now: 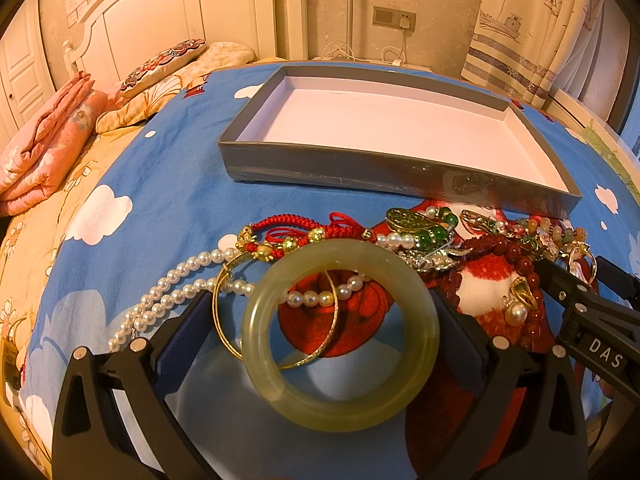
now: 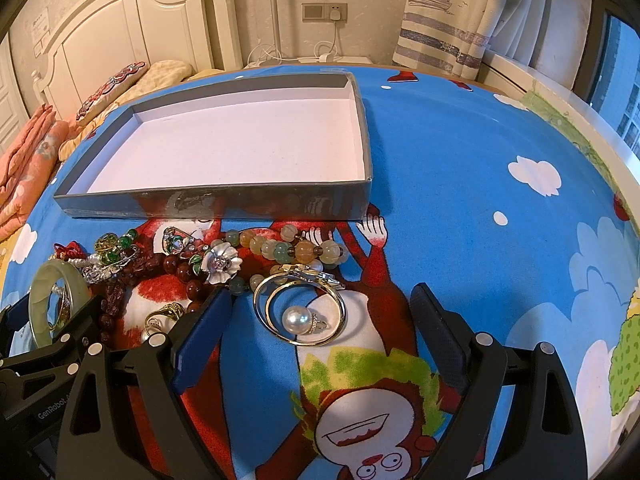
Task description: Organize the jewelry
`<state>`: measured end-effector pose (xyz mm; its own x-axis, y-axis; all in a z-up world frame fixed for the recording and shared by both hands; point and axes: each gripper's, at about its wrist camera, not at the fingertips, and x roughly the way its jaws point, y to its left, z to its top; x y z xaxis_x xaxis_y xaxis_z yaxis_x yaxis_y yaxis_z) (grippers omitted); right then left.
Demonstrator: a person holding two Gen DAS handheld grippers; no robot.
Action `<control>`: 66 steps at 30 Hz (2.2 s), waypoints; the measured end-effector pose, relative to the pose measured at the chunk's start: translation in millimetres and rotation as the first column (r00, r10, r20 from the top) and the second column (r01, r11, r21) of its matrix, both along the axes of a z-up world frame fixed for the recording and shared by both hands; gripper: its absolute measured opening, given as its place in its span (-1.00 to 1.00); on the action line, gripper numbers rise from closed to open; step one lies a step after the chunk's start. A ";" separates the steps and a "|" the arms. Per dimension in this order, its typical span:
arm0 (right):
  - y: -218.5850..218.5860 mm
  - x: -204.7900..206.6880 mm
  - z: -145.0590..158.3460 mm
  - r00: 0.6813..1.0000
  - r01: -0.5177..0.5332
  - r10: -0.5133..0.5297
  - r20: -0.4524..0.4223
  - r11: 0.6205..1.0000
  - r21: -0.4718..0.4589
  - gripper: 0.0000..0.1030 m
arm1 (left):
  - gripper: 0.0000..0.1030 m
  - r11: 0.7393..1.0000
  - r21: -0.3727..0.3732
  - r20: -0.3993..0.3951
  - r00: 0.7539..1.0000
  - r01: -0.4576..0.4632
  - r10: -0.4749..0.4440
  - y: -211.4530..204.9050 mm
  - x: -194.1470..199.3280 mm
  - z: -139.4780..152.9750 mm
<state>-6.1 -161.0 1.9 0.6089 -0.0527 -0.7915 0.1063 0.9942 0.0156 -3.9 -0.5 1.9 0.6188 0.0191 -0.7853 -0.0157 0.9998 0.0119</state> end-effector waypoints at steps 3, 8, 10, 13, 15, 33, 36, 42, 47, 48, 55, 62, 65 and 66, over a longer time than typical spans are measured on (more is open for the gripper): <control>0.1 2.4 -0.4 1.000 -0.005 0.005 0.000 1.000 0.000 0.70 | 0.96 1.000 0.000 0.000 1.000 0.000 0.000 0.0 0.3 0.1; 0.7 2.8 -0.4 1.000 -0.005 0.005 -0.001 1.000 0.000 0.69 | 0.96 1.000 0.001 0.000 1.000 0.000 0.000 -0.6 0.0 0.0; 0.6 3.2 -0.3 1.000 -0.005 0.005 -0.001 1.000 -0.001 0.70 | 0.96 1.000 0.001 0.000 1.000 0.000 0.000 -0.5 0.2 0.0; 0.4 2.8 -0.2 1.000 -0.005 0.005 0.000 1.000 0.000 0.69 | 0.96 1.000 0.001 0.000 1.000 0.000 0.000 -0.7 0.1 0.0; 0.4 3.1 -0.1 1.000 -0.005 0.005 0.000 1.000 0.000 0.70 | 0.96 1.000 0.001 0.000 1.000 0.000 0.000 -0.8 0.2 0.0; 0.4 2.7 -0.1 1.000 -0.005 0.005 0.000 1.000 0.000 0.70 | 0.96 1.000 0.000 0.001 1.000 0.000 0.000 -0.7 0.1 0.0; 0.3 2.7 -0.1 1.000 -0.005 0.005 0.000 1.000 0.000 0.70 | 0.96 1.000 0.000 0.001 1.000 0.000 0.000 -0.7 0.1 0.0; 0.3 2.7 -0.3 1.000 -0.005 0.005 0.001 1.000 0.000 0.70 | 0.96 1.000 0.000 0.001 1.000 0.000 0.000 -0.2 -0.1 0.0; 0.2 2.8 -0.4 1.000 -0.005 0.005 0.001 1.000 0.001 0.70 | 0.96 1.000 0.000 0.001 1.000 0.000 0.000 -0.4 0.0 0.1; 0.3 2.7 -0.3 1.000 -0.005 0.005 0.001 1.000 0.000 0.70 | 0.96 1.000 0.000 0.001 1.000 0.000 0.000 -0.2 -0.1 0.0; 0.2 2.5 -0.3 1.000 -0.006 0.006 0.001 1.000 0.001 0.70 | 0.96 1.000 0.000 0.001 1.000 0.000 0.000 -0.5 0.1 0.1; -0.4 1.8 1.6 0.998 -0.057 0.057 -0.024 0.998 0.007 0.70 | 0.96 1.000 0.000 -0.005 1.000 -0.005 0.005 -0.6 1.1 -0.6; -2.4 1.7 3.3 0.990 -0.127 0.128 -0.063 0.992 0.008 0.70 | 0.96 1.000 0.000 -0.027 1.000 0.014 -0.014 0.4 1.0 0.3; -2.9 0.2 3.6 0.985 -0.154 0.154 -0.074 0.988 0.010 0.69 | 0.96 1.000 0.000 -0.036 0.999 0.025 -0.025 0.9 -1.0 0.5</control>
